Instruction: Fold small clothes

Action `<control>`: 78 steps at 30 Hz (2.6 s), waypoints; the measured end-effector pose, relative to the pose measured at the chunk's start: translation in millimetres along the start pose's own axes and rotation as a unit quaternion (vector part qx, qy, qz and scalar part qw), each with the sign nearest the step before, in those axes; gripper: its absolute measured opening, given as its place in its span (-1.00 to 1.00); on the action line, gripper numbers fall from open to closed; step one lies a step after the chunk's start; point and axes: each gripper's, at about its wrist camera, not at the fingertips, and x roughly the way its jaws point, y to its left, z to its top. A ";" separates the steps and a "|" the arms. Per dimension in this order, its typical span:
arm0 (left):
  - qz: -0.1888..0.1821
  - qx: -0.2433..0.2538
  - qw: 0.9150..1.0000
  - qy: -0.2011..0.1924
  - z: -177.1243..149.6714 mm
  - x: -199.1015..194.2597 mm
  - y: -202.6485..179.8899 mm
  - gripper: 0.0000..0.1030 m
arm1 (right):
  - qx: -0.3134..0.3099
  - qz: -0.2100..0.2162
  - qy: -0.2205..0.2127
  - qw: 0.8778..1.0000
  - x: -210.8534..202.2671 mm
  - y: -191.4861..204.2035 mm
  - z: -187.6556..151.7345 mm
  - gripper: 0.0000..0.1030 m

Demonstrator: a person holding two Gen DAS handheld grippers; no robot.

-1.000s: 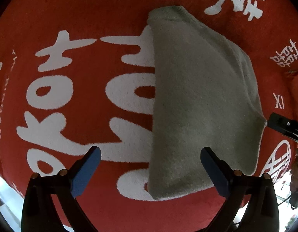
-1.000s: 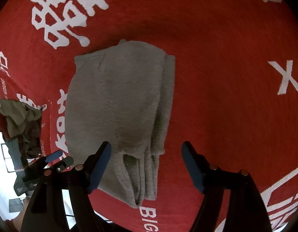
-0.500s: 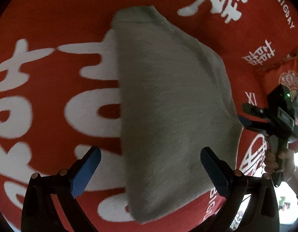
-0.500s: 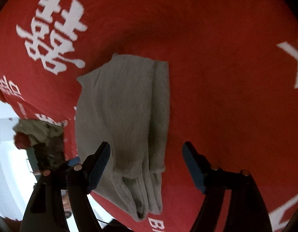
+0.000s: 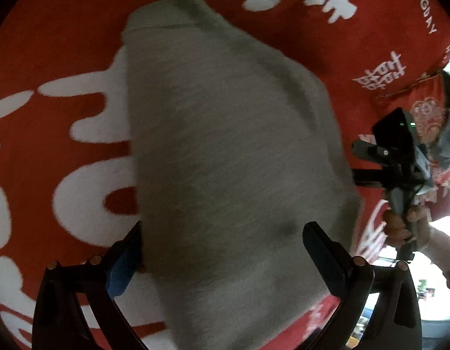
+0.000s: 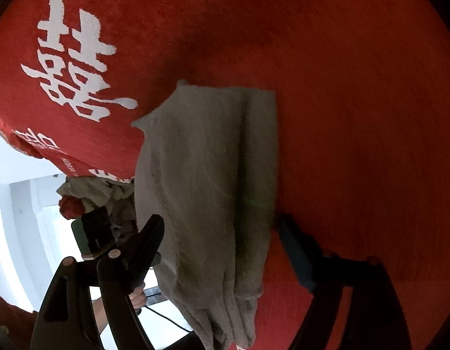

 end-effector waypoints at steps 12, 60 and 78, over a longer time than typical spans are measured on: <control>0.026 -0.004 0.999 -0.021 -1.6 3.8 1.3 0.99 | 0.012 0.109 0.015 0.994 18.0 -8.0 15.1 0.63; 0.161 -0.061 0.980 -0.103 -175.2 -177.6 151.4 0.57 | 0.009 -0.040 -0.027 0.999 87.8 138.8 -130.5 0.46; 0.195 -0.081 0.976 -0.061 -181.9 -153.8 137.2 0.99 | -0.119 -0.248 0.042 0.960 136.5 152.9 -169.2 -0.82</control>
